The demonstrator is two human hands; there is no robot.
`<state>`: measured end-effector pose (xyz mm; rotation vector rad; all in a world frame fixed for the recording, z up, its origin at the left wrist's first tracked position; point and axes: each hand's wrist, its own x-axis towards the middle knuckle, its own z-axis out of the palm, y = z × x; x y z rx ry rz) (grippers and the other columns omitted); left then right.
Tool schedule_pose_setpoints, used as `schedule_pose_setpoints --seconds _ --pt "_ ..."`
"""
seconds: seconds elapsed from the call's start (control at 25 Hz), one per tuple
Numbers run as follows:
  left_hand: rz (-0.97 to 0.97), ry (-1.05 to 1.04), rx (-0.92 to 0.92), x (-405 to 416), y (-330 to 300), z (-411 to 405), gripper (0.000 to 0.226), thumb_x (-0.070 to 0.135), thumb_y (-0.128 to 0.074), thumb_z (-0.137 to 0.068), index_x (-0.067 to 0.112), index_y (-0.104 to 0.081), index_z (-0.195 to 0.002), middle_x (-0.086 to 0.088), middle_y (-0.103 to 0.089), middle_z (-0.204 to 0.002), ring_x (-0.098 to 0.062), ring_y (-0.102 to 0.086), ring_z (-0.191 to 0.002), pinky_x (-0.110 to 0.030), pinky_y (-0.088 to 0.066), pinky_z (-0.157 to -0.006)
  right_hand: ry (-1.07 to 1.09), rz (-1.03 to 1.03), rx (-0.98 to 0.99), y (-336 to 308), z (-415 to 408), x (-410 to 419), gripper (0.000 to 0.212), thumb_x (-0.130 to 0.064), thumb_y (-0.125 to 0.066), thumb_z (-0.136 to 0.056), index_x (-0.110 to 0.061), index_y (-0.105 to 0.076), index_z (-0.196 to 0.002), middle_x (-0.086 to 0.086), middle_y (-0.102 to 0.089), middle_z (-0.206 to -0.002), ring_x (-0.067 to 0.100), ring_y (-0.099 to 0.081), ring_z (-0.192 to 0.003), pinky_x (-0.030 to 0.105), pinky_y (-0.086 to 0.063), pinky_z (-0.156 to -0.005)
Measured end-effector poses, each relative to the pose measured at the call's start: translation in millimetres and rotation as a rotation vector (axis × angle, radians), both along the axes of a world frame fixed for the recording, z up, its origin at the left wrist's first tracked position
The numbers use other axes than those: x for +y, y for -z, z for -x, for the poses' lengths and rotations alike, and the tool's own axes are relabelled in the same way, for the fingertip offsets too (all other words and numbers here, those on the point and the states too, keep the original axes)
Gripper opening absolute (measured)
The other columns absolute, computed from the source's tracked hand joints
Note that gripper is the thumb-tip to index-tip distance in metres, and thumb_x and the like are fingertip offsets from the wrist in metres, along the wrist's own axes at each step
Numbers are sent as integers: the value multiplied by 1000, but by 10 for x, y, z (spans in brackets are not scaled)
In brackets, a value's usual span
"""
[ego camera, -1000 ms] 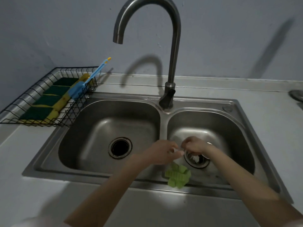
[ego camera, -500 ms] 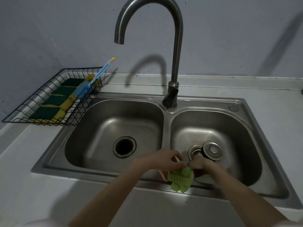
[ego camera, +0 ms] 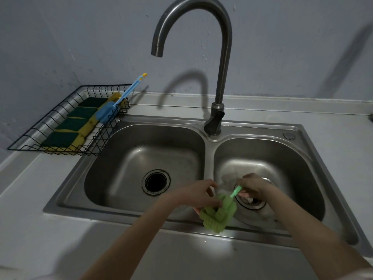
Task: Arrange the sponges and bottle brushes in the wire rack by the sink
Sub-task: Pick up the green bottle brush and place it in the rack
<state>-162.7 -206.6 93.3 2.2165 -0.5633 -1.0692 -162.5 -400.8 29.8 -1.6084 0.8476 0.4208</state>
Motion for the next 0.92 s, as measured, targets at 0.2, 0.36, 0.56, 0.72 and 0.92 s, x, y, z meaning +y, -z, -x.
schedule_pose_setpoints --seconds 0.2,0.36,0.56,0.72,0.92 --pt "25 10 -114 236 -95 -106 50 26 -57 -86 12 -39 -130 -11 -50 -132 -15 -53 -96 -11 -48 -60 162 -9 -205 -234 -214 155 49 3 -52 -87 -4 -31 -132 12 -48 -75 20 -49 -55 17 -45 -28" --pt "59 -19 -217 502 -115 -212 46 24 -60 -85 13 -44 -127 -9 -54 -128 -9 -48 -94 -9 -40 -64 220 21 -342 -378 -347 374 46 -2 -52 -88 -12 -34 -129 18 -49 -103 19 -54 -57 20 -51 -37" --pt "62 -117 -282 925 -36 -372 49 22 -63 -82 15 -44 -127 -11 -56 -126 -18 -54 -98 -23 -42 -88 282 21 -468 -468 -477 785 37 1 -53 -86 -22 -31 -106 17 -52 -101 20 -55 -55 21 -52 -40" --pt "85 -191 -299 1318 -4 -518 48 18 -64 -81 12 -46 -125 -13 -57 -126 -27 -55 -111 -32 -43 -97 312 -27 -541 -506 -609 1171 41 4 -54 -86 -22 -29 -105 17 -48 -103 19 -55 -65 18 -53 -37" --pt "111 -229 -380 1715 -58 -704 45 15 -65 -79 14 -50 -121 -12 -58 -121 -23 -55 -96 -24 -42 -83 335 -91 -619 -660 -773 1590 50 2 -55 -87 -7 -29 -129 4 -49 -83 16 -56 -67 18 -55 -42"
